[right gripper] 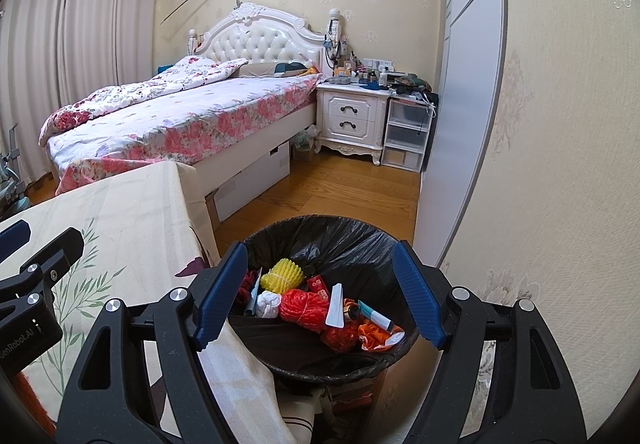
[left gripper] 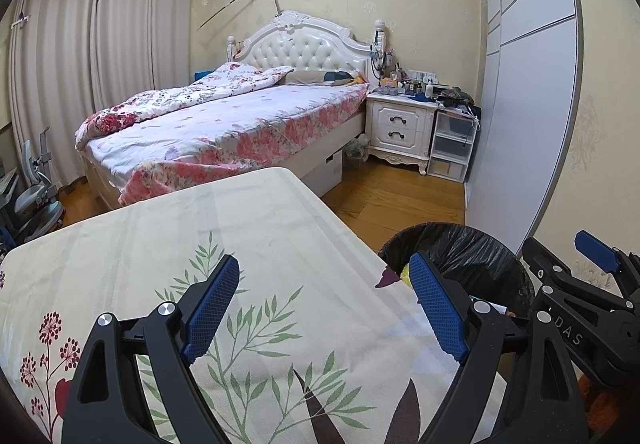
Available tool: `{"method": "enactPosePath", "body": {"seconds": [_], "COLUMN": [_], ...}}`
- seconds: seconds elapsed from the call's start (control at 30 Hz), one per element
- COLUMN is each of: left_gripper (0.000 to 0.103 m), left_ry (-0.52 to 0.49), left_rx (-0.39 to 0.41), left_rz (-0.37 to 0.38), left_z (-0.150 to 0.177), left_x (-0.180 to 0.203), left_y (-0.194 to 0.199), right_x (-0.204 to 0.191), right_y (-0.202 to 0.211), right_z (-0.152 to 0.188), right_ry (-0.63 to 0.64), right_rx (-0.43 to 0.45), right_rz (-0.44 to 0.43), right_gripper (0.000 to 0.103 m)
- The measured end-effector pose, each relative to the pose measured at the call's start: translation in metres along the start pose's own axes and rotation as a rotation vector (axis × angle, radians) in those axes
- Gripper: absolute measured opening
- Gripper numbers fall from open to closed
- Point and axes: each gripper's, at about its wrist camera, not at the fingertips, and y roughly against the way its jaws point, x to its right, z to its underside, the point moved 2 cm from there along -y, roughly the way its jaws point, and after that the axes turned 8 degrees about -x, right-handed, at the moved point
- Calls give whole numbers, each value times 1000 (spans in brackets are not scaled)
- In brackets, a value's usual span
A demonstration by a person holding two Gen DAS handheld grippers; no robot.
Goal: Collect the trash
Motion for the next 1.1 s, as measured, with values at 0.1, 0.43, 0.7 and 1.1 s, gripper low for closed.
{"method": "enactPosePath", "body": {"seconds": [0.1,0.43,0.7,1.1], "left_gripper": [84,84,84,84], "left_ry": [-10,6,-4,3], "left_rx": [-7,-15,-3,-9], "left_rz": [2,14,2,17], "left_z": [1,1,1,-1], "left_x": [3,2,1,-1], "left_y": [-1,-4,-3,-3], "right_x": [0,-1,-1,-7], "right_y": [1,0,0,-4], "right_z": [0,0,0,5], "right_ry": [1,1,4,10], "right_rx": [0,-2,-2,-10], "right_rz": [-1,0,-1,-4], "right_gripper": [73,73,73,73]}}
